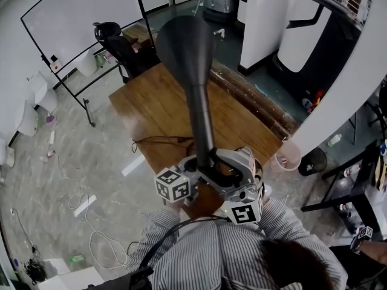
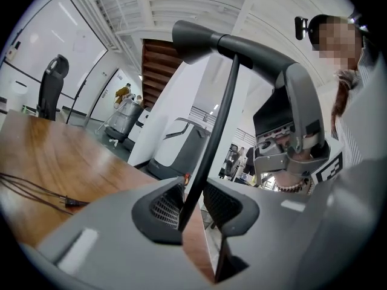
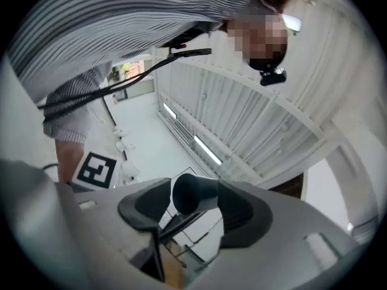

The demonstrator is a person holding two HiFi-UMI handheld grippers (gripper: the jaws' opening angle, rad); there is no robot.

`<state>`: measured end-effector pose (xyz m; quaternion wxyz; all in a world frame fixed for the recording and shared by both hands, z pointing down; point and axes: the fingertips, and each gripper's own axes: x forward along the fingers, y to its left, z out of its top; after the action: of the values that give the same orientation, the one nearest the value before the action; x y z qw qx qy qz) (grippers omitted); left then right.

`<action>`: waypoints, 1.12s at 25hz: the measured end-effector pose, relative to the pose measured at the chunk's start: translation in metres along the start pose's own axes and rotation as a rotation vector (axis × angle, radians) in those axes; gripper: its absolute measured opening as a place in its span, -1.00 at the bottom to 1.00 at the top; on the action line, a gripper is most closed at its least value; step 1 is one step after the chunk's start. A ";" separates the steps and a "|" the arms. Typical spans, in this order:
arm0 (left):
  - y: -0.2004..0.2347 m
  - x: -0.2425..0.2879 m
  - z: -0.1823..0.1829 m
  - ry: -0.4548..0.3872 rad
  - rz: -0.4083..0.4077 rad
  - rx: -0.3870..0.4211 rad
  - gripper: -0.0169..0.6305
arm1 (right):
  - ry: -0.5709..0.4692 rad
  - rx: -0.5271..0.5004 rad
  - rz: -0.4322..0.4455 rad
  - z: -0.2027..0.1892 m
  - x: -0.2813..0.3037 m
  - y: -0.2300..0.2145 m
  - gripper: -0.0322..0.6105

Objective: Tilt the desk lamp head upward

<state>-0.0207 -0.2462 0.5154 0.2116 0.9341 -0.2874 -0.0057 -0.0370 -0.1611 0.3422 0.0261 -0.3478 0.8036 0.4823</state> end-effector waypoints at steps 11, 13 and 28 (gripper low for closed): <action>-0.011 -0.031 0.032 -0.116 0.205 0.226 -0.59 | 0.092 0.819 0.010 -0.035 -0.042 -0.029 -0.15; -0.016 -0.042 0.037 -0.152 0.264 0.269 -0.60 | 0.182 0.883 0.000 -0.055 -0.051 -0.014 -0.15; -0.041 -0.058 0.019 -0.121 0.324 0.190 -0.93 | 0.577 1.081 0.158 -0.094 -0.051 0.076 -0.89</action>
<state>-0.0498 -0.1920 0.4754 0.1031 0.8895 -0.4452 -0.0005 -0.0159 -0.1860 0.4689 -0.0555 -0.3410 0.9324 -0.1063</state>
